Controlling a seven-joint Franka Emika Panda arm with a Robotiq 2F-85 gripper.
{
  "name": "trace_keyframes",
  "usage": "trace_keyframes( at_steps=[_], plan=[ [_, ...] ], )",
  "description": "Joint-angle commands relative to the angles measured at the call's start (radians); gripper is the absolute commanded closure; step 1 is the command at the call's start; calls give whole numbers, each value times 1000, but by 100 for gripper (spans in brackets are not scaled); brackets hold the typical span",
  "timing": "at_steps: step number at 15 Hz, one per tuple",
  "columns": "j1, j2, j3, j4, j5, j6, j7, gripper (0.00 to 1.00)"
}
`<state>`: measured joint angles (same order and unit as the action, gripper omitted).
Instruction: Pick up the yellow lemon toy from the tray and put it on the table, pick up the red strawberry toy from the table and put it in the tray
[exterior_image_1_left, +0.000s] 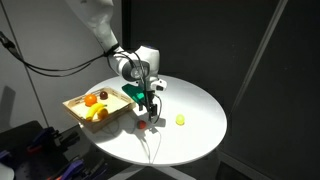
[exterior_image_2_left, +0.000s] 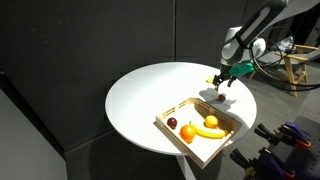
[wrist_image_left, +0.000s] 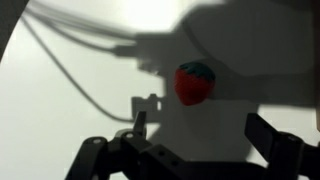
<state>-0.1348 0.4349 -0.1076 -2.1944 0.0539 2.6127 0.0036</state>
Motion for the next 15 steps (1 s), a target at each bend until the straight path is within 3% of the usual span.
trace_keyframes(
  at_steps=[1,15],
  plan=[
    [-1,-12,-10,-36,15,40,47,0],
    [2,6,-11,-33,1,29,58,0]
  ],
)
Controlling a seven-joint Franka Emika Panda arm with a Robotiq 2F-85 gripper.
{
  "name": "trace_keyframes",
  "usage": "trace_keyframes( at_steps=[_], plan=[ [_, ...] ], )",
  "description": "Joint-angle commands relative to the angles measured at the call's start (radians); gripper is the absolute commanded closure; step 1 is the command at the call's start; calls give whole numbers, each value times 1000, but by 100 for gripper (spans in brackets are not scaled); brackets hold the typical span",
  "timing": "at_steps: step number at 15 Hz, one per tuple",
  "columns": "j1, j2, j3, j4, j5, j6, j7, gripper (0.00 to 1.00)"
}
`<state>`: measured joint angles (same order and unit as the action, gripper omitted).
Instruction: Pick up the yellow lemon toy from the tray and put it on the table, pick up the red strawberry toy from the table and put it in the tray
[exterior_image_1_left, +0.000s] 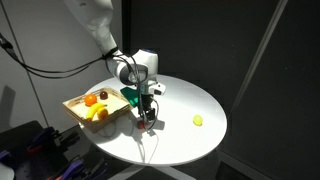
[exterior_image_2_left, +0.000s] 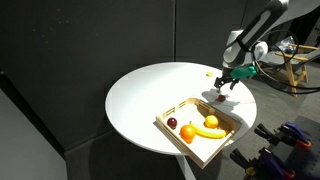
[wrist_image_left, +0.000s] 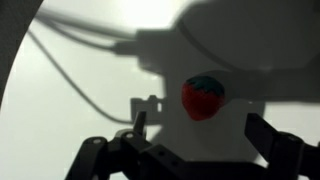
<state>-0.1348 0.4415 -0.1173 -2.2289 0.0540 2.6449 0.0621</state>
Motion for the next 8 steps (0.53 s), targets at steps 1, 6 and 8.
trace_keyframes(
  at_steps=[1,6,8],
  plan=[
    [2,0,-2,2,1,-3,0,0],
    [17,9,-13,1,-10,-4,25,0],
    [17,16,-12,4,-8,-7,25,0]
  ],
)
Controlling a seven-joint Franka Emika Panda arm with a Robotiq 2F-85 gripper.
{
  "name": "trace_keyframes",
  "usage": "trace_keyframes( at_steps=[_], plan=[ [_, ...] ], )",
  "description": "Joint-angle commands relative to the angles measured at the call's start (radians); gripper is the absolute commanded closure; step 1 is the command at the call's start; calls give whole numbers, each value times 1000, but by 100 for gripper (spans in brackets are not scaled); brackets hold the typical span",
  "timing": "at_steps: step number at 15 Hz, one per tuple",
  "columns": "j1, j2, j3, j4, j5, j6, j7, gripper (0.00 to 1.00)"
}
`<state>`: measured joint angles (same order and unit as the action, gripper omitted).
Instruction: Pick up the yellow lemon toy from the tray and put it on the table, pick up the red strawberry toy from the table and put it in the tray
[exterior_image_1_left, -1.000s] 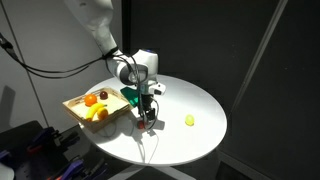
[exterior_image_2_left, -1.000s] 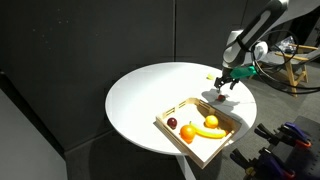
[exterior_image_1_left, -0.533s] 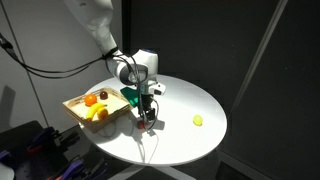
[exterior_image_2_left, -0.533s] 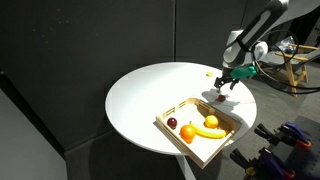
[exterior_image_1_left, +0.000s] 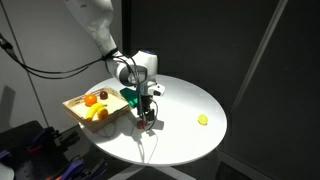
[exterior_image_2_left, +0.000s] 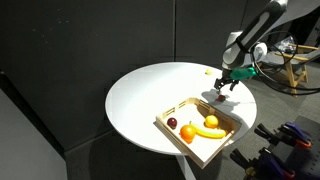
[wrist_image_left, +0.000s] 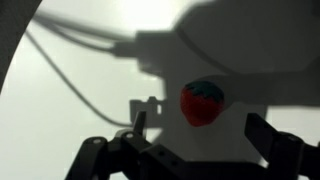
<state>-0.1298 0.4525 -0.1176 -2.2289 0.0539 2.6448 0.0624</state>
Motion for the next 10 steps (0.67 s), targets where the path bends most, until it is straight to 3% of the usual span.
trace_keyframes(
  at_steps=[1,10],
  plan=[
    [12,8,-11,5,-8,-7,22,0],
    [3,32,-3,12,-2,-2,5,0]
  ],
)
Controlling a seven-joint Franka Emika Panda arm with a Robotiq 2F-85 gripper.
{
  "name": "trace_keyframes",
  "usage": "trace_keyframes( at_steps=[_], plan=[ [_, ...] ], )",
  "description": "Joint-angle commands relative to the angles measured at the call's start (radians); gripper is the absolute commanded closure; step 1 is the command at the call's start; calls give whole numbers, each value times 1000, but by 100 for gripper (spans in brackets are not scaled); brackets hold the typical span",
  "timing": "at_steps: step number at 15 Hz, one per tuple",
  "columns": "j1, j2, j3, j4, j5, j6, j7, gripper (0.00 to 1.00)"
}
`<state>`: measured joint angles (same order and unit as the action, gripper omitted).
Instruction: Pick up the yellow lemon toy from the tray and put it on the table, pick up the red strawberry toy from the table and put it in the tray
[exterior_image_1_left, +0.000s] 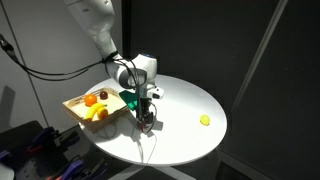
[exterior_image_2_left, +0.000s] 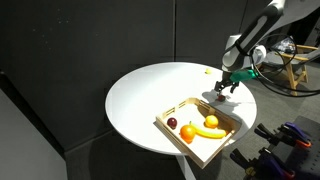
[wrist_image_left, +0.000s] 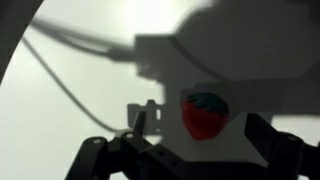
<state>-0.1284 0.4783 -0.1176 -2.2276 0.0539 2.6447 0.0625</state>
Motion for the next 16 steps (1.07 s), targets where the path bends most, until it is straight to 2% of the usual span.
trace_keyframes(
  at_steps=[1,11,12,13,15,16],
  plan=[
    [0,6,-2,11,0,-2,2,0],
    [-10,25,4,22,4,4,-15,0],
    [-10,25,4,22,3,5,-15,3],
    [-11,25,5,22,4,4,-17,26],
    [-12,24,5,21,4,4,-19,30],
    [-12,22,6,20,5,3,-21,39]
  ],
)
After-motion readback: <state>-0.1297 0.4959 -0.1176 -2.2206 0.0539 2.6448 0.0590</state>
